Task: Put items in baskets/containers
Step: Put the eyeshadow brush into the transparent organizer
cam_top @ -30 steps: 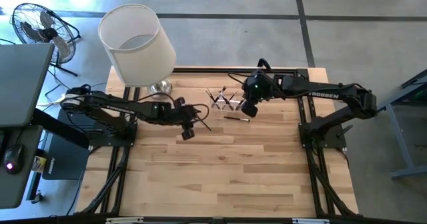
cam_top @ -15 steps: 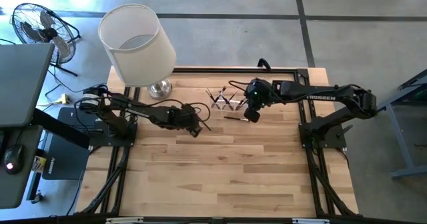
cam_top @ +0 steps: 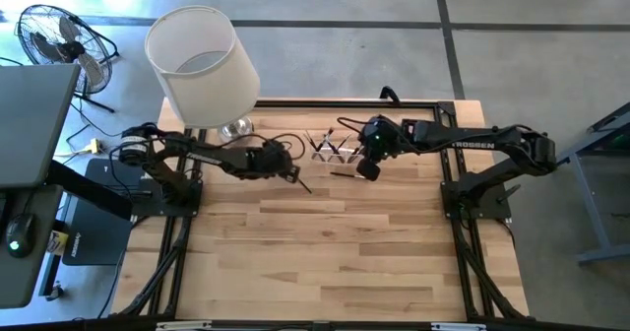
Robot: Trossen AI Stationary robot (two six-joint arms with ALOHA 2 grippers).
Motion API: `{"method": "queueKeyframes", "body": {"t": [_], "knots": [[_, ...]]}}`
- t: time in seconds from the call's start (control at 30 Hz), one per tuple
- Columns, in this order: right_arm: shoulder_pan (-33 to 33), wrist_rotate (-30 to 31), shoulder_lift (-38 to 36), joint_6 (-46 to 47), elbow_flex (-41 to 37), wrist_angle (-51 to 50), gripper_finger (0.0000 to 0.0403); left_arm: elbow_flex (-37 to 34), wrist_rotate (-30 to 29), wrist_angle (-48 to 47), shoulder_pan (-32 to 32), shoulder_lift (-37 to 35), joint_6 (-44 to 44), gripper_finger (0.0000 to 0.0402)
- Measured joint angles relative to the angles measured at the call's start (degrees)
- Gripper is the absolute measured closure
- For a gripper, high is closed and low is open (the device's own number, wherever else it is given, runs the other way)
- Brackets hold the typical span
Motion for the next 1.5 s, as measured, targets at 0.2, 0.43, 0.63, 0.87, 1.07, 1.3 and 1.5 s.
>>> {"method": "queueKeyframes", "body": {"t": [0.2, 0.43, 0.63, 0.87, 1.07, 1.3, 1.5], "knots": [[0.0, -1.1, 0.0, 0.4, 0.0, 0.5, 0.0397, 0.0, 0.4, 1.7, 2.7, 0.6, 1.7, 0.0266], [0.0, -1.1, 0.0, 0.4, 0.0, 1.0, 0.0401, 0.2, 0.7, 1.6, 3.1, 6.4, 1.8, 0.0266], [0.0, -1.1, 0.0, 1.7, 0.0, 1.4, 0.0397, 0.4, 5.2, 1.6, 1.7, 8.5, 0.9, 0.0266], [0.0, -1.1, 0.0, 1.5, 0.0, 3.4, 0.04, 2.3, 9.2, -0.9, -4.2, 6.6, -0.2, 0.0266], [0.0, -1.1, 0.0, 1.7, 0.0, 6.9, 0.0398, 5.0, 12.2, -7.5, -7.6, 6.6, -1.4, 0.0266], [0.0, -3.4, 0.0, 1.9, 0.0, 8.1, 0.0397, 6.9, 12.3, -14.5, -9.6, 6.1, 3.7, 0.0266], [0.1, -4.3, 0.0, 3.6, 0.0, 8.1, 0.0401, 7.9, 11.9, -18.5, -9.4, 4.8, 15.8, 0.0266]]}}
